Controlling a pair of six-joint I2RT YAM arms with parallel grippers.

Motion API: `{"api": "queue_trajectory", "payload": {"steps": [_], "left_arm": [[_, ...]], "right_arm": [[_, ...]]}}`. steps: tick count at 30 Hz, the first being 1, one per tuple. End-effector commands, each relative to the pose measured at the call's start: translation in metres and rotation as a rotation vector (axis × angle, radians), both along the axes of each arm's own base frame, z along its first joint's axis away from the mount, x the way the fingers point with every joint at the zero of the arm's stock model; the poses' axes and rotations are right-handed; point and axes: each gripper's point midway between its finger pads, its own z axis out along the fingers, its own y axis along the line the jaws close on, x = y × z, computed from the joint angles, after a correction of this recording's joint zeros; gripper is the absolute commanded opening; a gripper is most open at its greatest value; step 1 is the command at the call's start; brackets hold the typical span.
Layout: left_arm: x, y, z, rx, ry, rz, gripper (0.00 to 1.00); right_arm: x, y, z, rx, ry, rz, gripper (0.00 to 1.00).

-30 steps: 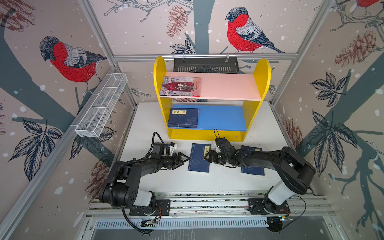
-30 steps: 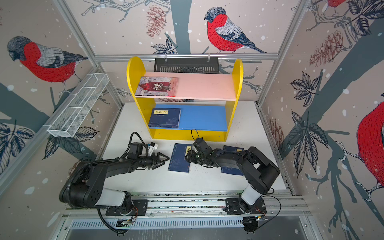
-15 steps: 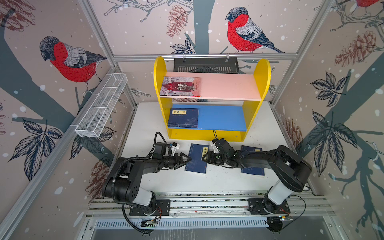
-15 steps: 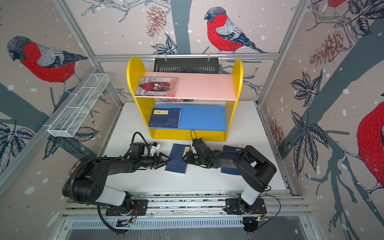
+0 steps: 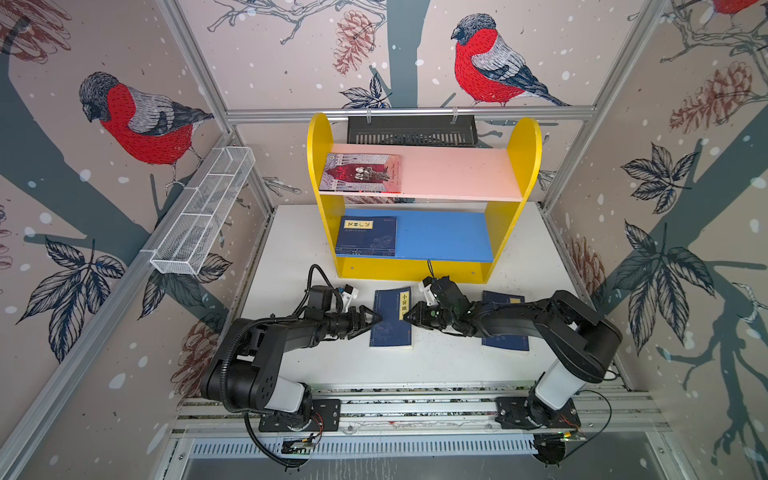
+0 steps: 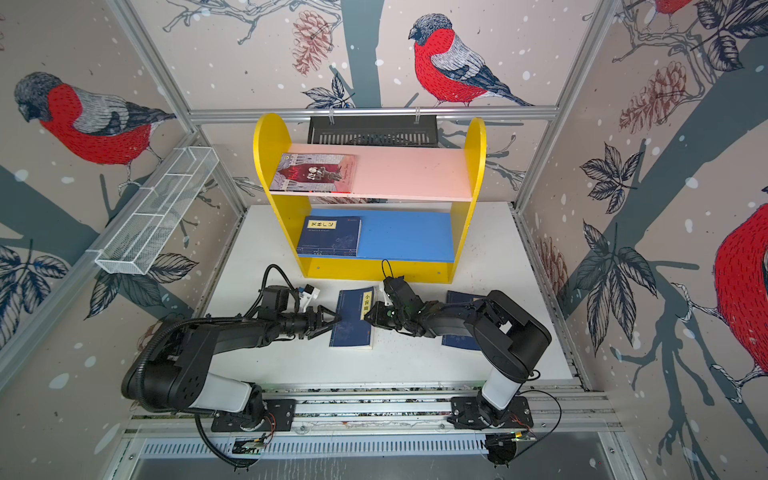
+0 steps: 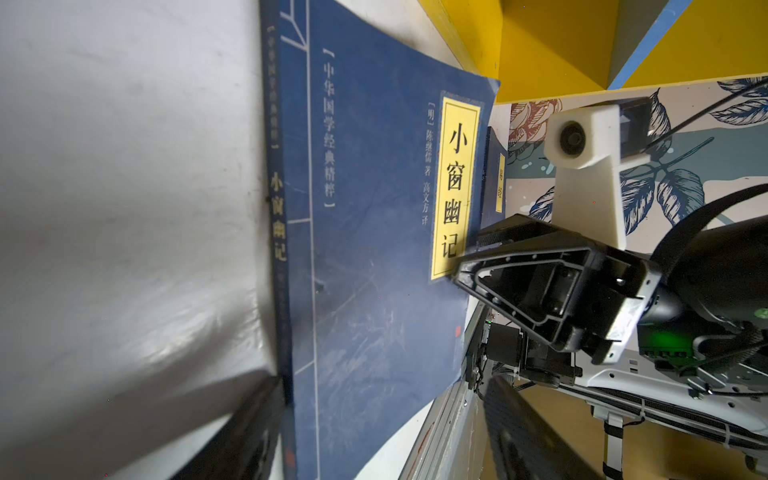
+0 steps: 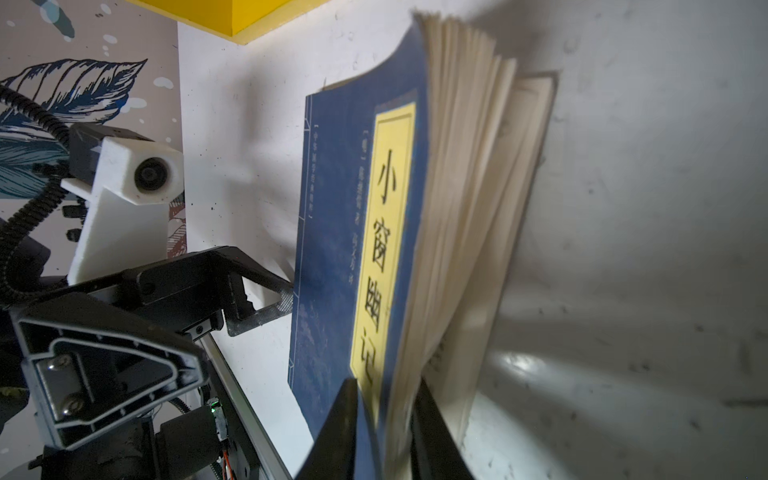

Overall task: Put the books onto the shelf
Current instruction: 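Pinch the paperback's edge with the right gripper and tilt it upright, then close the left gripper on the paperback's spine while the right gripper holds it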

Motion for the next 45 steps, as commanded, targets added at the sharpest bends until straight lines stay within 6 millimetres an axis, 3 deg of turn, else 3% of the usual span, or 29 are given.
{"api": "queue_trajectory", "payload": {"steps": [1, 5, 15, 22, 30, 38, 45], "left_arm": [[0.002, 0.001, 0.001, 0.009, -0.017, 0.01, 0.78], [0.004, 0.001, 0.009, 0.011, -0.05, 0.013, 0.78], [0.019, 0.012, 0.054, 0.008, -0.208, 0.064, 0.81], [0.03, 0.031, 0.061, 0.0, -0.218, 0.138, 0.82], [0.022, 0.021, 0.073, -0.118, -0.211, 0.101, 0.82], [0.006, -0.001, 0.095, -0.245, -0.196, -0.011, 0.9], [-0.004, -0.013, 0.107, -0.277, -0.214, -0.068, 0.86]], "right_arm": [[0.001, 0.009, 0.01, 0.056, -0.024, 0.019, 0.17], [0.004, 0.007, 0.014, 0.062, -0.038, 0.02, 0.04], [0.003, -0.006, 0.048, 0.153, -0.086, 0.037, 0.01], [-0.002, -0.02, 0.081, 0.221, -0.133, 0.061, 0.0], [-0.01, -0.02, 0.108, 0.288, -0.163, 0.114, 0.0], [-0.022, -0.015, 0.145, 0.393, -0.224, 0.175, 0.0], [-0.033, -0.003, 0.16, 0.441, -0.248, 0.23, 0.0]]}}
